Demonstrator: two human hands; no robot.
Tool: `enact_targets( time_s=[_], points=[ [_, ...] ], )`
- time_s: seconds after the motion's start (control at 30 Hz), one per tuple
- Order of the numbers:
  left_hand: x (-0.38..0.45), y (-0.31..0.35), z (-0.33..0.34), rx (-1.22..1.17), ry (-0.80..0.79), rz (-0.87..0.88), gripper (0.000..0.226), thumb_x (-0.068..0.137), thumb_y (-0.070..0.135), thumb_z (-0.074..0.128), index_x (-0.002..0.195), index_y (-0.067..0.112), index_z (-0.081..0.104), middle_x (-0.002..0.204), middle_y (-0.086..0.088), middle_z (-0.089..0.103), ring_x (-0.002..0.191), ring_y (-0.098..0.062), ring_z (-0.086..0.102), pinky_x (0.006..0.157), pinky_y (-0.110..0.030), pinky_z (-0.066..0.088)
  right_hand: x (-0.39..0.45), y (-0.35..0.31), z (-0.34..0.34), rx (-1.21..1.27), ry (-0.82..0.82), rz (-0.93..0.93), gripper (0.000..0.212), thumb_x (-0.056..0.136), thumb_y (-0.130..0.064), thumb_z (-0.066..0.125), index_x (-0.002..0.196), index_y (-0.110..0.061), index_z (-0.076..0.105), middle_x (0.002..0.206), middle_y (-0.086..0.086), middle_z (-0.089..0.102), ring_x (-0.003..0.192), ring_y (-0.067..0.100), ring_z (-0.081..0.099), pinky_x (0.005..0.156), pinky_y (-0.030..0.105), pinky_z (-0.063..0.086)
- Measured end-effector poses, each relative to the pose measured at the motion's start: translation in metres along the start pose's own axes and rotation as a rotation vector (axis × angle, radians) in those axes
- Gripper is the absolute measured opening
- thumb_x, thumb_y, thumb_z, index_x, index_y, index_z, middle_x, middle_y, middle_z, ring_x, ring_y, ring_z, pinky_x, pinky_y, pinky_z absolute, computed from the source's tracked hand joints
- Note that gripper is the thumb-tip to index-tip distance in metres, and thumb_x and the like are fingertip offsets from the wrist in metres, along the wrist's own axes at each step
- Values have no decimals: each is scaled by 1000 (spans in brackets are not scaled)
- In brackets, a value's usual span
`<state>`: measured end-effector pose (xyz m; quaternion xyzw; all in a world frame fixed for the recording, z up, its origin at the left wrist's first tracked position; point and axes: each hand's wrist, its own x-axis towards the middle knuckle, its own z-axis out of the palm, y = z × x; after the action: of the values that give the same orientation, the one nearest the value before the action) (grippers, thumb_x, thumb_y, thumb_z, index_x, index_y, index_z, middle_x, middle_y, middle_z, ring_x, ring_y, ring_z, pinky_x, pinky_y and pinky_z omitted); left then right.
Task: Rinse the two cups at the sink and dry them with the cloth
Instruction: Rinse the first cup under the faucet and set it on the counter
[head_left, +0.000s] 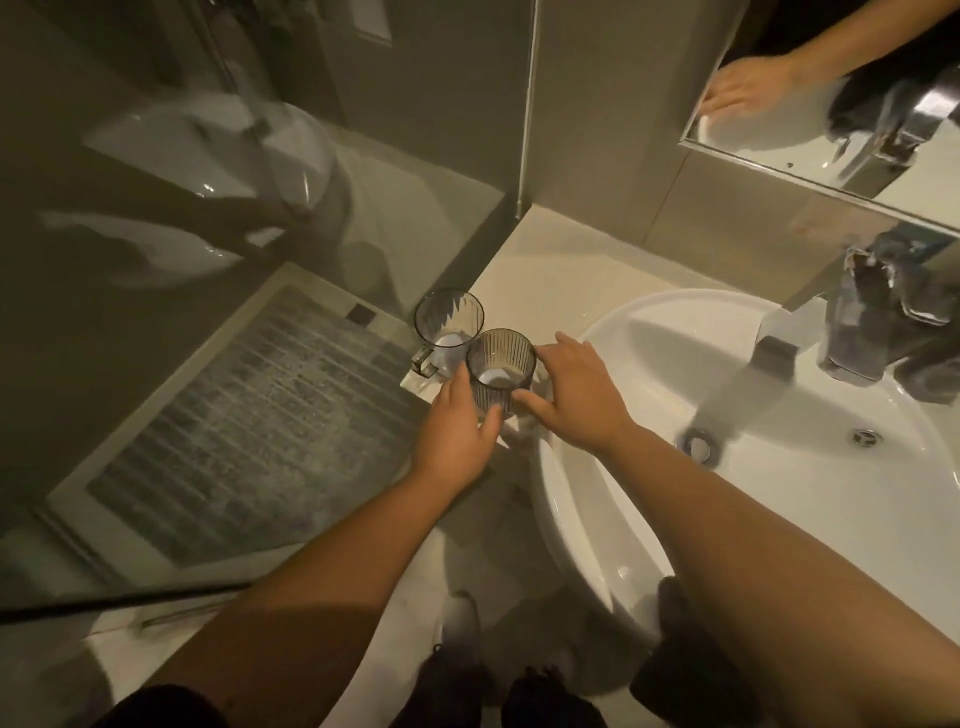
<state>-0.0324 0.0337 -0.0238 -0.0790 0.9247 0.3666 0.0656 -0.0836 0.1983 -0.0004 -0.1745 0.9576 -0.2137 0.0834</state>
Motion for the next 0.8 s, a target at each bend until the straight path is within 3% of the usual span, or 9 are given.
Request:
enact_targets(
  time_s=[0.07, 0.2, 0.37, 0.5, 0.7, 0.8],
  points=[
    [-4, 10, -7, -65, 51, 25, 70, 96, 26, 58, 154, 7, 24, 155, -15, 38, 143, -30, 36, 114, -40, 35, -5, -5, -12, 130, 41, -2, 66, 82, -61, 48, 131, -16, 54, 124, 8, 62, 116, 28, 52, 102, 44, 39],
    [-4, 37, -29, -225, 92, 94, 69, 90, 26, 65, 149, 12, 32, 150, -11, 45, 137, -26, 45, 111, -47, 41, -16, -5, -44, 275, 110, 19, 61, 85, -47, 65, 138, -21, 48, 132, 1, 60, 116, 17, 58, 98, 35, 46],
    [3, 74, -45, -327, -23, 196, 70, 83, 25, 74, 140, 19, 35, 134, 5, 51, 131, -17, 50, 111, -43, 43, -43, 0, -88, 369, 234, 43, 54, 84, -41, 69, 133, -22, 56, 124, -3, 66, 109, 10, 63, 98, 37, 50],
    [5, 98, -35, -309, -133, 303, 82, 82, 22, 79, 149, 19, 30, 142, 5, 42, 129, -6, 44, 110, -26, 39, -72, 14, -108, 392, 281, 65, 47, 85, -34, 70, 130, -26, 58, 118, -3, 67, 108, 9, 63, 98, 39, 50],
    [4, 134, -2, -324, -324, 386, 88, 77, 27, 84, 143, 26, 27, 134, 12, 41, 123, -8, 47, 90, -7, 37, -118, 36, -119, 445, 313, 171, 40, 86, -27, 68, 126, -27, 62, 115, -7, 70, 104, 2, 64, 96, 23, 49],
    [5, 149, 17, -318, -372, 450, 88, 75, 28, 86, 142, 27, 30, 133, 12, 44, 123, -9, 50, 94, -10, 38, -140, 47, -130, 421, 360, 270, 35, 88, -26, 67, 123, -24, 65, 112, -8, 70, 99, 2, 64, 91, 18, 48]
  ],
)
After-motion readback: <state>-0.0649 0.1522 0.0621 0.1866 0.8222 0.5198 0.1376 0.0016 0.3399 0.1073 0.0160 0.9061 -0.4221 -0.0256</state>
